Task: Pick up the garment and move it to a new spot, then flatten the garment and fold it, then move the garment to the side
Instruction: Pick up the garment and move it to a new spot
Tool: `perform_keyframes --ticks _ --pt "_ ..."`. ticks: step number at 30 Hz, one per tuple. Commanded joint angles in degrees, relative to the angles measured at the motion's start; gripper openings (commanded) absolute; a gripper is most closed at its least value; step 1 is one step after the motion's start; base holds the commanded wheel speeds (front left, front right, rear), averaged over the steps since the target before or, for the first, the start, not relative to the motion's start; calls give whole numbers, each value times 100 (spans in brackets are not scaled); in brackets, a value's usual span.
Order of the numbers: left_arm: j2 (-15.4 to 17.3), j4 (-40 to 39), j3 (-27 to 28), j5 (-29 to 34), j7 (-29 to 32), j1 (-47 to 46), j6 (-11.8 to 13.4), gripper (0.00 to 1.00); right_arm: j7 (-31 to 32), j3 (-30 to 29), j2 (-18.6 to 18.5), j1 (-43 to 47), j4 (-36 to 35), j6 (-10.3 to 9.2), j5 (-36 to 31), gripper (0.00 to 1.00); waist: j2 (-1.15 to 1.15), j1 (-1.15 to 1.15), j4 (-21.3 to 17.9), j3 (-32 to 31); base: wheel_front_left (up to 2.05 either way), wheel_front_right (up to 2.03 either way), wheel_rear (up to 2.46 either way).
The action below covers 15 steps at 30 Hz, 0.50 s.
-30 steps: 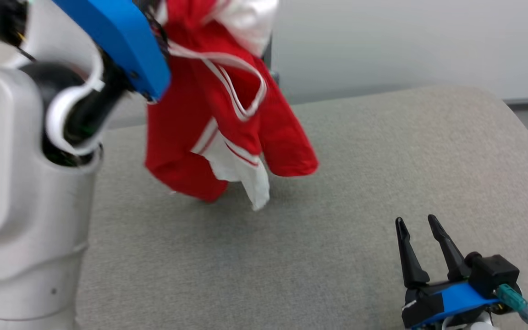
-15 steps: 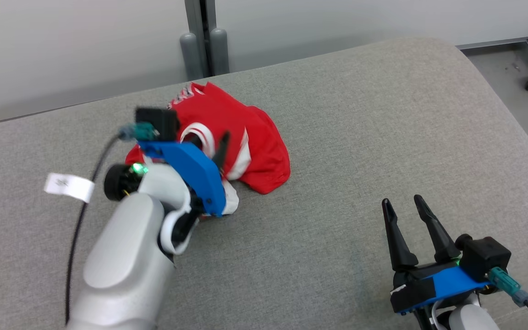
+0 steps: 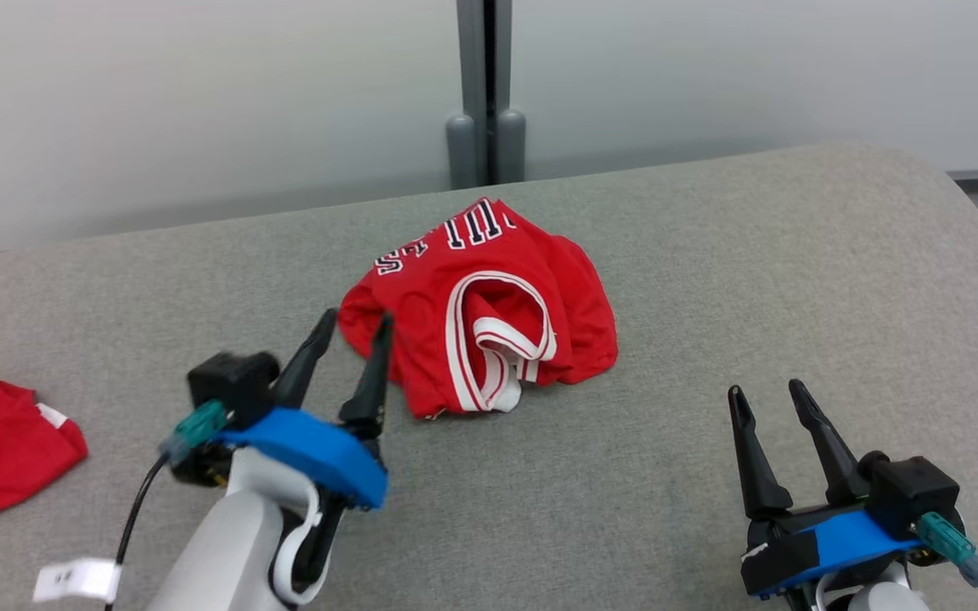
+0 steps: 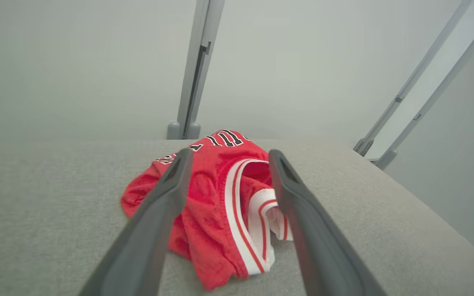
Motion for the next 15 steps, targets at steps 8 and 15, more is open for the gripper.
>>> perform_keyframes --ticks 8,15 --pt "394 -564 551 255 -1135 1309 325 100 111 -173 -22 271 -60 1 -207 100 0 0 429 -301 0 0 0" --pt "509 -846 1161 498 -1186 2046 553 100 216 -288 -21 484 -91 1 -301 100 0 0 621 -477 0 0 0"
